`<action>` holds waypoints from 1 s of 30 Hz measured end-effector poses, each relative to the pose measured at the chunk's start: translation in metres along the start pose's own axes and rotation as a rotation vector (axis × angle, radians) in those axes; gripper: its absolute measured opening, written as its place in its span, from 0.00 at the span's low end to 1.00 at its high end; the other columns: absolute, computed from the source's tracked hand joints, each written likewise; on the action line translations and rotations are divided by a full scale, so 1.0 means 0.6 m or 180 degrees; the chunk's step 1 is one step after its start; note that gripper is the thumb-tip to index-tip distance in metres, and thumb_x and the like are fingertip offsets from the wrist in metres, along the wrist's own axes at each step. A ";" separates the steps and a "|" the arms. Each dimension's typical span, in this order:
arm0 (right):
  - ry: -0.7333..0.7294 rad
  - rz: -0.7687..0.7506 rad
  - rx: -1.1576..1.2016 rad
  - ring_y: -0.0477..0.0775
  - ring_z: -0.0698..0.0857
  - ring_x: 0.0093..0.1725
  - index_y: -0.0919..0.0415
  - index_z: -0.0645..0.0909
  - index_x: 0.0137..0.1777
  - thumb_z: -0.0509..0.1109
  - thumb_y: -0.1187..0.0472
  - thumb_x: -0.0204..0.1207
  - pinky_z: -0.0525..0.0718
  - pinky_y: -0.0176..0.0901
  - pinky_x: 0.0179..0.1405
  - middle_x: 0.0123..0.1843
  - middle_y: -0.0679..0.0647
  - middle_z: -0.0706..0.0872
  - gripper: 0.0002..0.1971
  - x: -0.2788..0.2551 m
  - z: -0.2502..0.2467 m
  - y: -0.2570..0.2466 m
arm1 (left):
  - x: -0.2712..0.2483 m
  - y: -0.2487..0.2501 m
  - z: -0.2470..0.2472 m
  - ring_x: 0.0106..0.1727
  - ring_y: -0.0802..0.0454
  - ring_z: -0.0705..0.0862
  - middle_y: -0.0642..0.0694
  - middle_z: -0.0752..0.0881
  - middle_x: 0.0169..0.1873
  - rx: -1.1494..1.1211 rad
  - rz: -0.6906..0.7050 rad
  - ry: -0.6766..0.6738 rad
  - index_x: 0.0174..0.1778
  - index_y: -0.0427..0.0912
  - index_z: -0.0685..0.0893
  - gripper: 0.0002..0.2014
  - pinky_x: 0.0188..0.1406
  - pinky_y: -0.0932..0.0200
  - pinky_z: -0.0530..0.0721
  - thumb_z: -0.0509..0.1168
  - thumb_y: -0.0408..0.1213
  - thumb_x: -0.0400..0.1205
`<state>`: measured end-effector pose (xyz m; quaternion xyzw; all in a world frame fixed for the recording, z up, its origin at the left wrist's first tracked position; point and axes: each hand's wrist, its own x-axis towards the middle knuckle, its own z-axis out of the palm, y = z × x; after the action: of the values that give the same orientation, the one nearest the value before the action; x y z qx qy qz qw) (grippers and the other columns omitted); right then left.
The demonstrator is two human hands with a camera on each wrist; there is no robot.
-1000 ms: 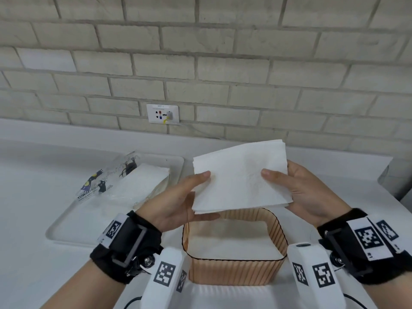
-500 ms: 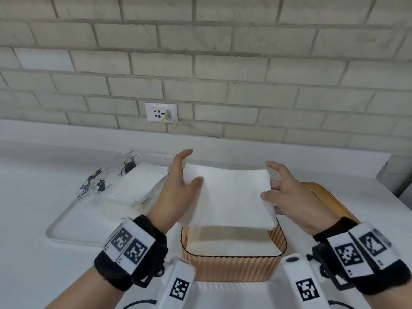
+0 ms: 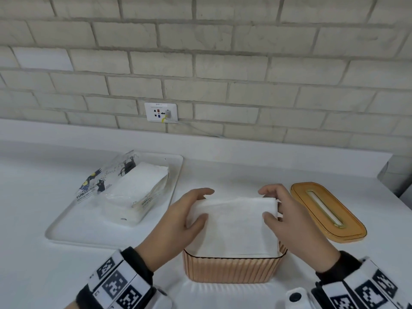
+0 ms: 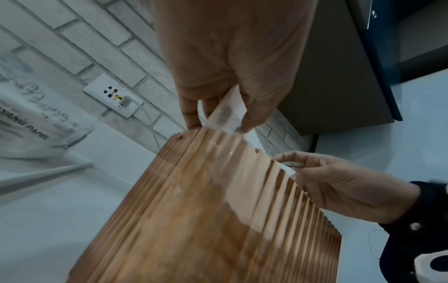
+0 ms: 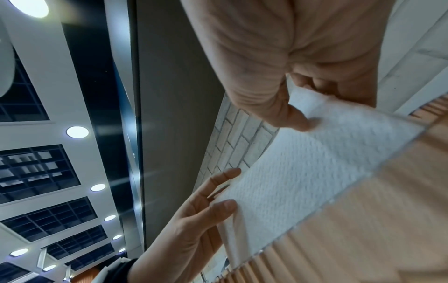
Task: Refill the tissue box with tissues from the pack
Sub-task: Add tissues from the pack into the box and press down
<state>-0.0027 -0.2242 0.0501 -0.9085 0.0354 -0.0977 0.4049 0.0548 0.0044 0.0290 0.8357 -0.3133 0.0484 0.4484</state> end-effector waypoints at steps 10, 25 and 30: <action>-0.0720 0.0447 -0.0375 0.44 0.81 0.44 0.50 0.75 0.63 0.58 0.72 0.77 0.73 0.24 0.29 0.53 0.47 0.81 0.20 0.032 -0.004 0.002 | 0.046 -0.005 0.005 0.55 0.60 0.83 0.51 0.84 0.58 0.0886 -0.0269 -0.0793 0.68 0.47 0.78 0.20 0.53 0.74 0.74 0.55 0.25 0.83; -0.1677 -0.0205 -0.1912 0.44 0.72 0.55 0.40 0.72 0.70 0.73 0.53 0.73 0.73 0.39 0.61 0.59 0.43 0.75 0.26 0.013 0.015 0.007 | 0.028 0.013 0.014 0.62 0.54 0.76 0.55 0.73 0.65 0.2234 -0.0512 -0.2215 0.71 0.62 0.74 0.23 0.66 0.48 0.64 0.68 0.50 0.79; -0.0748 -0.0343 -0.1197 0.39 0.76 0.50 0.42 0.80 0.60 0.69 0.54 0.76 0.77 0.39 0.55 0.50 0.39 0.79 0.13 0.022 0.004 0.011 | 0.058 -0.006 -0.024 0.50 0.57 0.82 0.54 0.84 0.54 0.1200 -0.0359 -0.1179 0.57 0.55 0.85 0.10 0.58 0.55 0.78 0.67 0.44 0.81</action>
<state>0.0106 -0.2286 0.0458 -0.9736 -0.0430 -0.0044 0.2240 0.0876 0.0004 0.0476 0.9152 -0.3285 -0.0729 0.2219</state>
